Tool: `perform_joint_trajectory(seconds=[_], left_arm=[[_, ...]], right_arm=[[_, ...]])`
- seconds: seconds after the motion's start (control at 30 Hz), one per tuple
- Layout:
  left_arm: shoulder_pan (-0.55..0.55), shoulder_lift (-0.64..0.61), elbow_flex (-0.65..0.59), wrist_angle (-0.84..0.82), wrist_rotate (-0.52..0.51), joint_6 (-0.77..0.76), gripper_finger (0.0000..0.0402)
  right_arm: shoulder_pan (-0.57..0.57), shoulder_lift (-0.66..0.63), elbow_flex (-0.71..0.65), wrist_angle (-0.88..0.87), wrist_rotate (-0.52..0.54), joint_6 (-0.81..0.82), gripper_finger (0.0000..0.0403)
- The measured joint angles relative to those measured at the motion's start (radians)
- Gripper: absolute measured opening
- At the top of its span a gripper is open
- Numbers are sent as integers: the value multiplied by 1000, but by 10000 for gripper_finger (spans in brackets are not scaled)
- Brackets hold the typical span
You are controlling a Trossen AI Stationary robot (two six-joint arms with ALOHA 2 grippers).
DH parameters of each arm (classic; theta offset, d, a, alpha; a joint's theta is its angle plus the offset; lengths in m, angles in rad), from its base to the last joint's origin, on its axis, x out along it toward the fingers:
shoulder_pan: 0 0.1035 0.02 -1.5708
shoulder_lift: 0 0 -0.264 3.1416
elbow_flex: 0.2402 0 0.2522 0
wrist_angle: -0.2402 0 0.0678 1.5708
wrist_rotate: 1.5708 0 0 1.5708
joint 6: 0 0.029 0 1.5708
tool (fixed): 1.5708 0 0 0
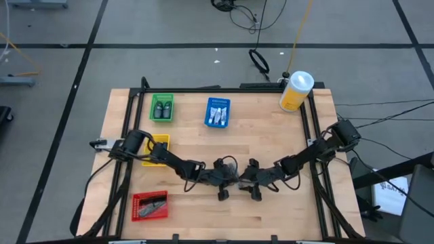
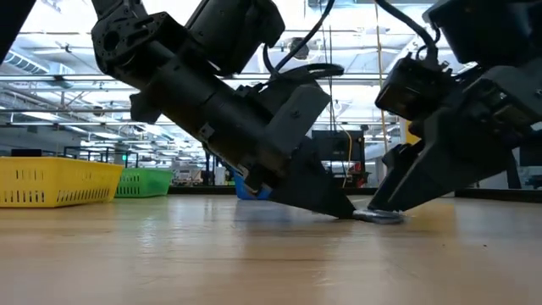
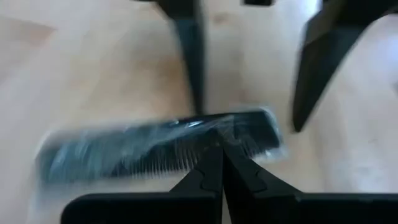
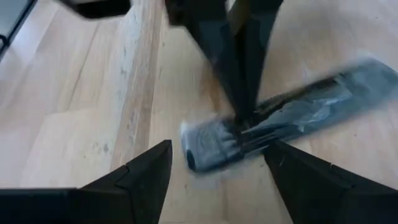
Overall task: Pick & Place Travel size toiletries
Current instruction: Put the black comb in the red basket
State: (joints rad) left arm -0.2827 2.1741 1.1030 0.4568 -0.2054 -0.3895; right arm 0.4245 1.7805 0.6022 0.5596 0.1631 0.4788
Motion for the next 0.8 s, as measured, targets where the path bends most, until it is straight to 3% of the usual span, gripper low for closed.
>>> perform_joint_trajectory(seconds=[0.17, 0.4, 0.6, 0.8], left_arm=[[-2, 37, 5, 51, 61, -13, 5], [-1, 42, 4, 63, 64, -12, 8], [-1, 42, 4, 48, 58, -8, 2], [-1, 42, 4, 48, 55, -7, 8]], right_arm=[[-12, 3, 0, 27, -10, 29, 252], [-14, -8, 0, 49, -39, 72, 253], [-29, -17, 0, 55, -146, 111, 252], [-30, -17, 0, 51, -164, 86, 204]])
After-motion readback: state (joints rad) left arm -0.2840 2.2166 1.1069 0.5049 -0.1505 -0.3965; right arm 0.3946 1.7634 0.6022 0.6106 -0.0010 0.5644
